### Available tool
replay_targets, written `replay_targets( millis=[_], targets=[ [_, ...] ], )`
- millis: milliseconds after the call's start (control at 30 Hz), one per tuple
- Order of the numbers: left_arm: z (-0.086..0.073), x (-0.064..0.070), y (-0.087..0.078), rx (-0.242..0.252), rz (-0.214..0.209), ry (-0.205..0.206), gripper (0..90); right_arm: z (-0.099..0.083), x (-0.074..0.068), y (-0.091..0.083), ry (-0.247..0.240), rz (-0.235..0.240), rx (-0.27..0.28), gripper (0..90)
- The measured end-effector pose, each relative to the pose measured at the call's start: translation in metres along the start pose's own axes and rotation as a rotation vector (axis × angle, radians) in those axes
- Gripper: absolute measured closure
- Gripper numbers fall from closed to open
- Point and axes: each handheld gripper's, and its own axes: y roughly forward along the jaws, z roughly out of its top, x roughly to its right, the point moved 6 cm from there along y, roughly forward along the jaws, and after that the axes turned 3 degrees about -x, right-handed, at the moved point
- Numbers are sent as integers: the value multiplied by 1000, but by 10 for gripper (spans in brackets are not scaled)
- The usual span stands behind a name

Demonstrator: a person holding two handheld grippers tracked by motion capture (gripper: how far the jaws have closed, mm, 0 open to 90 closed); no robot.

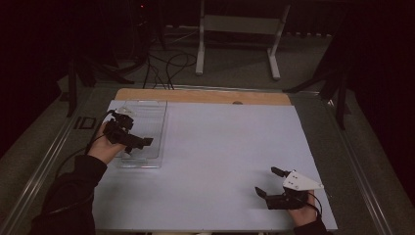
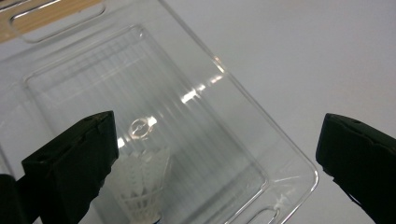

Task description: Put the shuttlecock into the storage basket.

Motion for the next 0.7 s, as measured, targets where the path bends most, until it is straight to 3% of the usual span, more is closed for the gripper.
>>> replay_targets(
  millis=[67, 433, 700],
  targets=[
    [2, 4, 1, 17, 14, 30, 0, 0, 0, 0, 2, 2, 0, 95],
    [14, 19, 7, 79, -72, 5, 0, 0, 0, -1, 3, 1, 1, 95],
    [23, 34, 7, 131, -89, 44, 0, 0, 0, -1, 0, 3, 1, 95]
  ],
)
